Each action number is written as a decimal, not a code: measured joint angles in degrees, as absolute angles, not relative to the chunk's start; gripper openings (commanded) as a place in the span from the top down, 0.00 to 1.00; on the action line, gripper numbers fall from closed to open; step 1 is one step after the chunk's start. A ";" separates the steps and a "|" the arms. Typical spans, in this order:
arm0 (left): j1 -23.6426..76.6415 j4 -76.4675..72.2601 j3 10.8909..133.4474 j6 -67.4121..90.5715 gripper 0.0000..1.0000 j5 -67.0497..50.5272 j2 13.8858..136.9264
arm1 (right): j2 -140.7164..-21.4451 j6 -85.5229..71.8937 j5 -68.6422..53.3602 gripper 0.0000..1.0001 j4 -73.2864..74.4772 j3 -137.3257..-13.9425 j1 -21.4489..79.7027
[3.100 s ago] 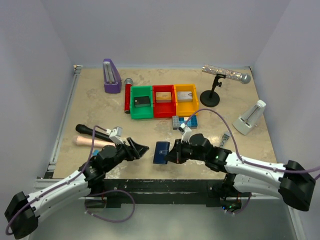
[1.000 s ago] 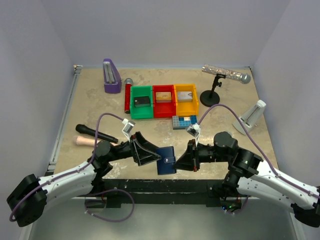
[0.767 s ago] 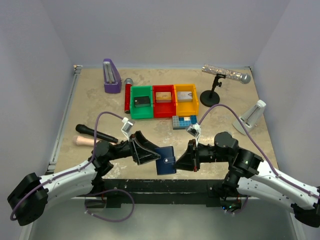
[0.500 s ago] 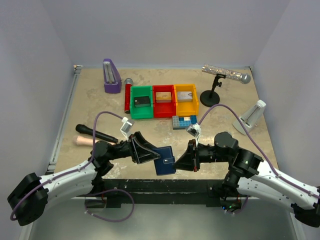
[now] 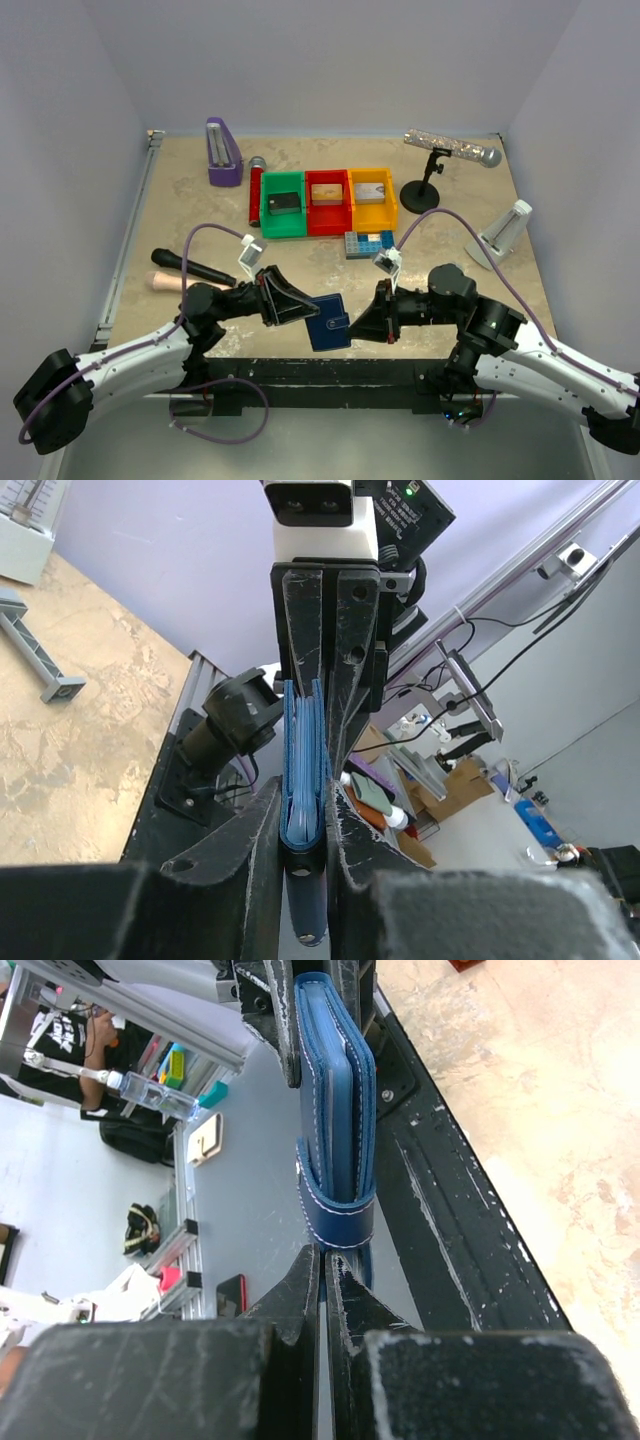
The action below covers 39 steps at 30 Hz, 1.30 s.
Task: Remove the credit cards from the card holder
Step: Pick up the card holder from the center of the board, then open the card holder.
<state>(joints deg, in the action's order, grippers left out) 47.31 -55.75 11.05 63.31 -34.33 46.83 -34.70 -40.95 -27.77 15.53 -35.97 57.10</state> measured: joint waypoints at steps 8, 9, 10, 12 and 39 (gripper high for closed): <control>47.33 -45.87 13.61 61.47 1.00 -34.15 44.47 | -33.95 -38.57 -24.58 0.35 21.71 -38.11 57.10; 47.33 -42.57 14.72 60.55 1.00 -33.76 43.42 | -33.47 -38.19 -23.62 0.35 23.31 -39.00 57.10; 47.33 -39.07 15.92 59.77 1.00 -33.04 42.41 | -32.84 -37.56 -22.31 0.35 25.36 -40.40 57.10; 47.51 -28.75 20.27 57.10 1.00 -29.91 39.94 | -32.56 -36.45 -19.59 0.36 29.06 -43.48 57.10; 58.22 34.81 55.77 63.81 1.00 7.88 49.54 | -71.16 -32.97 41.01 0.39 60.20 -80.79 82.52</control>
